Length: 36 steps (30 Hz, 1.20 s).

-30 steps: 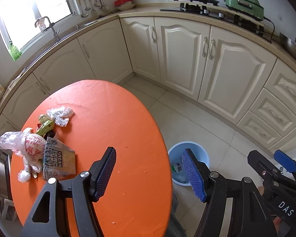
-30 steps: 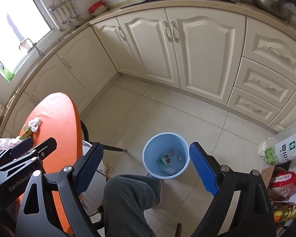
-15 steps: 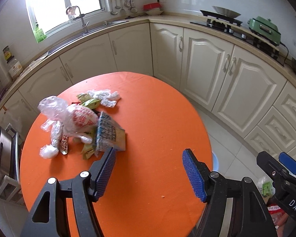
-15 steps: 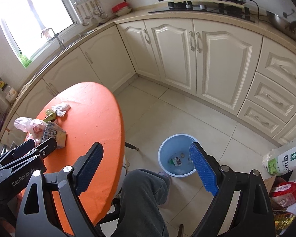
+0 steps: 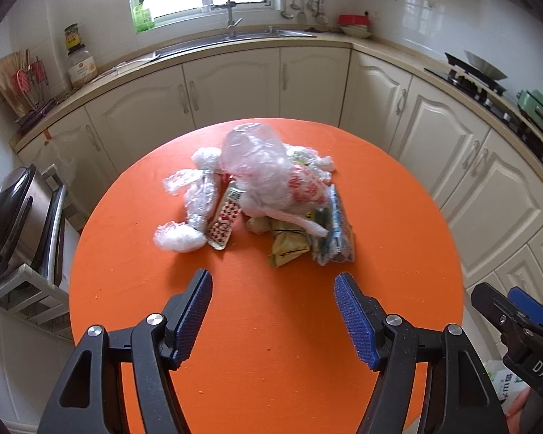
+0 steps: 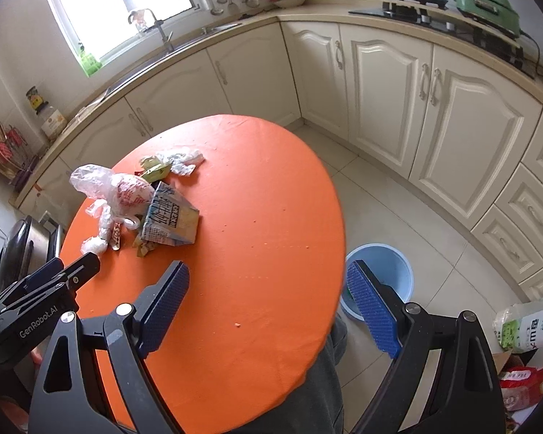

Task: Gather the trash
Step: 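Move both tools back over the trash pile on the table, then grasp the white milk carton with the right tool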

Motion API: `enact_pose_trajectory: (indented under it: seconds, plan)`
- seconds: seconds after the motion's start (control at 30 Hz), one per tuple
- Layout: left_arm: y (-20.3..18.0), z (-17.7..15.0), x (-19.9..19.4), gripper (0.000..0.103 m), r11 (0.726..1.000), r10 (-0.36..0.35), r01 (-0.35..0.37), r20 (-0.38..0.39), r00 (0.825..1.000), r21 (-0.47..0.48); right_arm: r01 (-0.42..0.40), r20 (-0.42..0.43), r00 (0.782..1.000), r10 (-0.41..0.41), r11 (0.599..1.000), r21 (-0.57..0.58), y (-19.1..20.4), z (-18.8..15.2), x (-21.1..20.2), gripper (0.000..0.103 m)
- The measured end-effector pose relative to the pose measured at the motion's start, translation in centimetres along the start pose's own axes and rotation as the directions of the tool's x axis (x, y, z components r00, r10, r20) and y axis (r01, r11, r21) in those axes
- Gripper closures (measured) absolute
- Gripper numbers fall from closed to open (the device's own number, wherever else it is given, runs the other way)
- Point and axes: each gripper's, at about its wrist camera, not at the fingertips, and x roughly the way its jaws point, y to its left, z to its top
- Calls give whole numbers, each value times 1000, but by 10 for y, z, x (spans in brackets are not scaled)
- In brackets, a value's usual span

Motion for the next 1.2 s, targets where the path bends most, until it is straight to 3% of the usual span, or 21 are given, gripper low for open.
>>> enact_pose_trajectory:
  seconds: [0.23,0.5,0.83,1.03,1.1,1.2]
  plan:
    - [52,8,6,37,993,33,-35,-25,999,-114,-47,-84,996,40,996,-72,47,9,35,12]
    - [93,19,28,37,983,35,-44,-54,998,-178,-64,-163,985,48,994,-90,85,29,78,12]
    - [123,32,69,37,971,26,-50,-107,994,-233,-17,-242,970,-21,988,-155,111,49,133,12]
    - [123,40,81,37,971,26,-53,-119,993,-235,-28,-290,957,-18,988,-153,110,53,163,12]
    - [121,42,84,37,972,24,-51,-118,993,-229,-62,-313,950,17,989,-136,106,53,169,13]
    - [112,45,89,37,974,27,-53,-120,992,-219,-146,-330,939,102,983,-110,101,52,169,30]
